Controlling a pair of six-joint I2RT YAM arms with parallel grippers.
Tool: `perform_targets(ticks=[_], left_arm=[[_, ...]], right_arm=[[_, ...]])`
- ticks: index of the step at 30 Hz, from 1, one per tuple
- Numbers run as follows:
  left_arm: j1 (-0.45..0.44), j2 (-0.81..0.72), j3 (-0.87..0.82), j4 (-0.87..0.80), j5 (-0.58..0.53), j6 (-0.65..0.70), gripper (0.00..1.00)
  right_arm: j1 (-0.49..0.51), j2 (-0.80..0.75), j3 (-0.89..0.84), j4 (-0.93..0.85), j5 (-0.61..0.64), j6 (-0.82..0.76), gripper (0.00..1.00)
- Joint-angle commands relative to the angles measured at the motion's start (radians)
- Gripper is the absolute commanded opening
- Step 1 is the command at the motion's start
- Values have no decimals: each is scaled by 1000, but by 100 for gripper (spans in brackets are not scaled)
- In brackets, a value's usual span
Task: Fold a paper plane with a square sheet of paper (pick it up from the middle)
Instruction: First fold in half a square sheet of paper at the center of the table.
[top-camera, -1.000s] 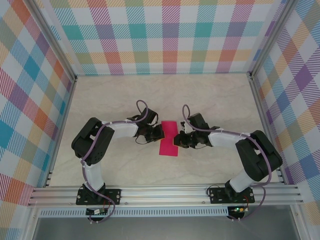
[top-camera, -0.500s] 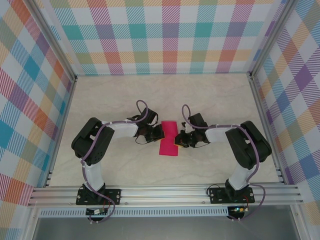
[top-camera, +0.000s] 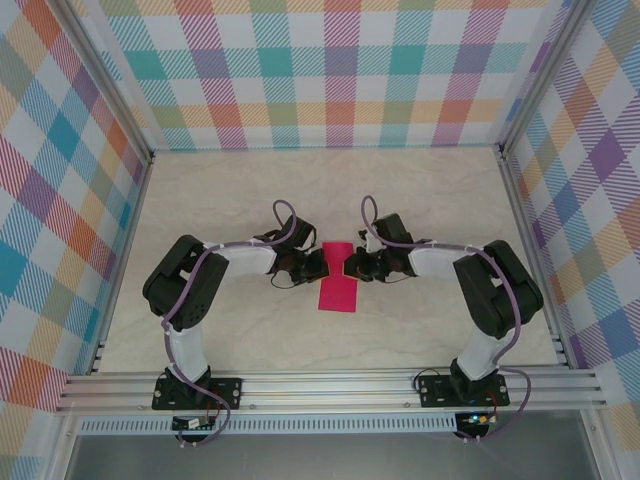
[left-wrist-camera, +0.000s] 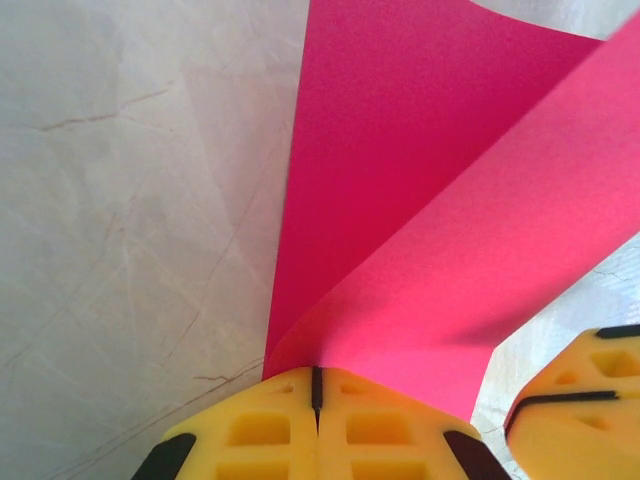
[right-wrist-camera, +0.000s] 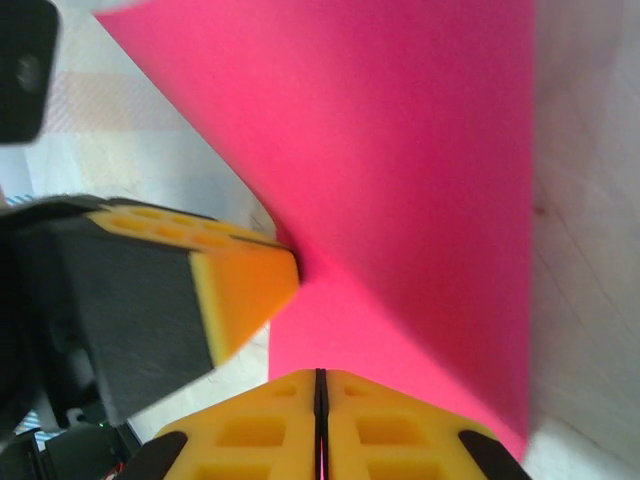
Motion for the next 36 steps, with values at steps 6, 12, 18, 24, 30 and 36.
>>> perform_targets(ticks=[6,12,18,24,30,36], left_arm=[[-15,33,-49,-113,-76,21,0],[-15,35,-49,-111,-75,22,0],[-15,34,-49,-114,-76,25,0],[-15,29,-53,-118,-81,27,0],[-15,33,-53,-118,-81,27,0],[-15,32,-53,-118,-81,28,0]], right_arm=[[-24,76,2,-12,-3,-46,9],[-30,109,-34,3,19,-38,9],[-30,76,-27,33,-16,-14,9],[-47,39,21,9,-39,-24,9],[-68,75,53,10,-60,-33,10],[-76,146,75,-23,-38,-52,10]])
